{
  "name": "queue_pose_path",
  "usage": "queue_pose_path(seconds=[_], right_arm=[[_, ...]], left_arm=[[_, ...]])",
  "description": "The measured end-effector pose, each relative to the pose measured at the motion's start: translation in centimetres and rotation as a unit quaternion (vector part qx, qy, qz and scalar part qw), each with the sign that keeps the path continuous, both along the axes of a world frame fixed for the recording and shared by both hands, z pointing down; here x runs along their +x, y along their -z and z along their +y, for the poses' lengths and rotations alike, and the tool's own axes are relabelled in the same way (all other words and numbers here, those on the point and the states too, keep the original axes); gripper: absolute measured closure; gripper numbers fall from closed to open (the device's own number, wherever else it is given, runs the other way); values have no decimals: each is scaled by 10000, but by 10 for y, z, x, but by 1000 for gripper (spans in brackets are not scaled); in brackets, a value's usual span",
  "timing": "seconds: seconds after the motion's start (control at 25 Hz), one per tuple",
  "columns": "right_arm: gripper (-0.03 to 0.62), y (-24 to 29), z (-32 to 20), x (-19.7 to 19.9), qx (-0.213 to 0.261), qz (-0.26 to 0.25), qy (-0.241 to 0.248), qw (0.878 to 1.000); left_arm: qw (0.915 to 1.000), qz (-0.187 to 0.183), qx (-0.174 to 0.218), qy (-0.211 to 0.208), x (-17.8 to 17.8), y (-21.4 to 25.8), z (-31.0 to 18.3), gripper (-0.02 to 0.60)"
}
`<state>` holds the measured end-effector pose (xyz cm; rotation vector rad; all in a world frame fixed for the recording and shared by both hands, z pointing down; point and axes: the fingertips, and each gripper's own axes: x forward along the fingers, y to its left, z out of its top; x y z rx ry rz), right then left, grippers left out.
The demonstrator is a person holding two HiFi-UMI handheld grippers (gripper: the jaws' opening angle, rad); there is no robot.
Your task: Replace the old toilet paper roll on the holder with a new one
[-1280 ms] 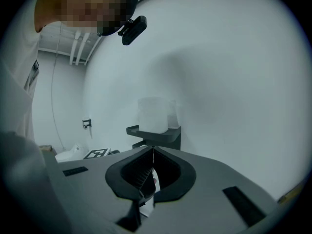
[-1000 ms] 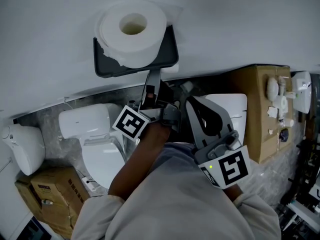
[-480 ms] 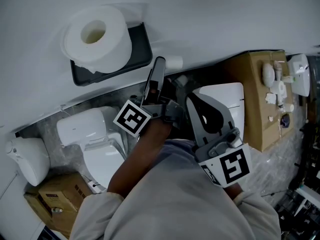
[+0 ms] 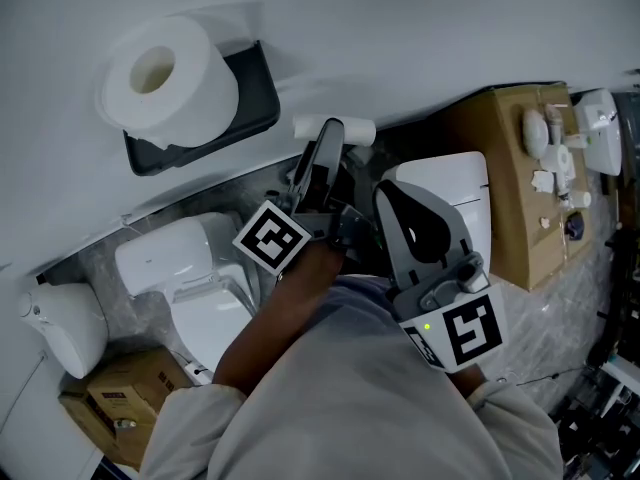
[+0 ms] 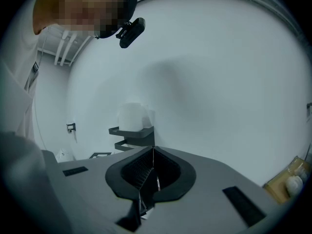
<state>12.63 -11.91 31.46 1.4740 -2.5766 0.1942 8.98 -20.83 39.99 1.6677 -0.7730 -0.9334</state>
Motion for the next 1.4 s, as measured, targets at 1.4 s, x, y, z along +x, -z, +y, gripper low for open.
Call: queue_pose_path(seconds=[1.4], right_arm=[[579,7,48,-106,141,-491,763,9958]], left_arm=[[9592,-2529,820,963,-157,55,102,382]])
